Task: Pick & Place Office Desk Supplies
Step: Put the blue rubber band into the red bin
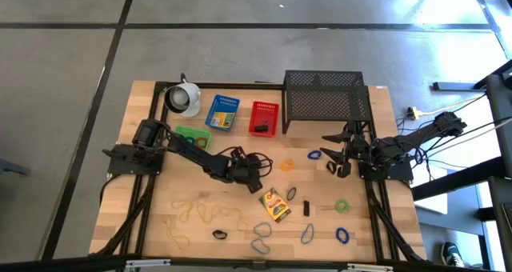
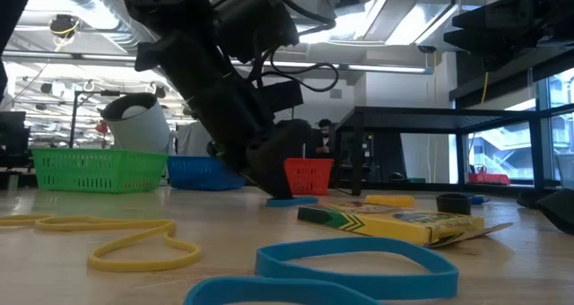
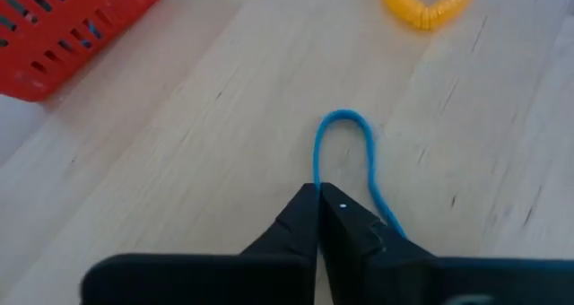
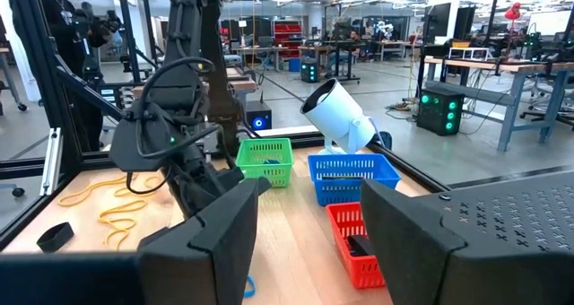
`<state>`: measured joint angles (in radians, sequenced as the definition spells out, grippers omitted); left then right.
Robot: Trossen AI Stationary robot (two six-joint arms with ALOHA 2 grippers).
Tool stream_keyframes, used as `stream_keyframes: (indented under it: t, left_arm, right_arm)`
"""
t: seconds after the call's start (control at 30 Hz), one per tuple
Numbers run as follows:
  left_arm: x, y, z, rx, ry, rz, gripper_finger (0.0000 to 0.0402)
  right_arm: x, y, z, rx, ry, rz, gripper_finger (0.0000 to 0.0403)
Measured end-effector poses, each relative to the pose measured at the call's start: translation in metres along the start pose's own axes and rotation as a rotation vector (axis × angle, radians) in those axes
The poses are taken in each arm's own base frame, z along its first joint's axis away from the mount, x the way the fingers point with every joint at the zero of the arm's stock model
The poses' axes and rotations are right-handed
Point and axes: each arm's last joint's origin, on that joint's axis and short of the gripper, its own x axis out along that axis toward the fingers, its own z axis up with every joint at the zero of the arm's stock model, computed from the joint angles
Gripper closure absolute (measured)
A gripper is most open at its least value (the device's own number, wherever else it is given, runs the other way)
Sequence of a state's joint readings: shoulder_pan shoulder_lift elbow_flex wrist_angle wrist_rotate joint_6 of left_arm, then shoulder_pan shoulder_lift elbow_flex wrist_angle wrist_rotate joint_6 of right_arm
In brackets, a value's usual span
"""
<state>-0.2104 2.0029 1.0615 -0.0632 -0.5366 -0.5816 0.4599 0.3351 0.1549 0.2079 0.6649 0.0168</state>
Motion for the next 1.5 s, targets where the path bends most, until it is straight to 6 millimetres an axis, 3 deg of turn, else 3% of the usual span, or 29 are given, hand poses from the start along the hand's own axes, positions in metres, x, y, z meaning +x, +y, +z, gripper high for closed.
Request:
stream_keyframes:
  t: [0.13, 0.5, 0.93, 1.07, 1.23, 1.5]
  left_arm:
    - [-0.008, -0.001, 0.009, -0.032, -0.055, -0.025, 0.0399]
    - [-0.072, 0.001, 0.053, -0.089, -0.348, 0.031, 0.04]
    - [-0.132, -0.006, 0.079, -0.089, -0.606, 0.006, 0.0399]
    - [-0.135, 0.0, 0.083, -0.095, -0.614, 0.016, 0.0399]
    - [-0.123, 0.014, 0.092, -0.088, -0.58, 0.024, 0.0399]
    - [-0.09, 0.06, 0.108, -0.137, -0.479, 0.118, 0.0398]
  right_arm:
    - [0.0, 0.0, 0.0, 0.0, 0.0, 0.0, 0.0202]
    - [0.0, 0.0, 0.0, 0.0, 0.0, 0.0, 0.0202]
    - [0.0, 0.0, 0.0, 0.0, 0.0, 0.0, 0.0202]
    - [0.0, 0.0, 0.0, 0.0, 0.0, 0.0, 0.0201]
    - [0.0, 0.0, 0.0, 0.0, 0.0, 0.0, 0.0201]
    - [0.0, 0.0, 0.0, 0.0, 0.0, 0.0, 0.0201]
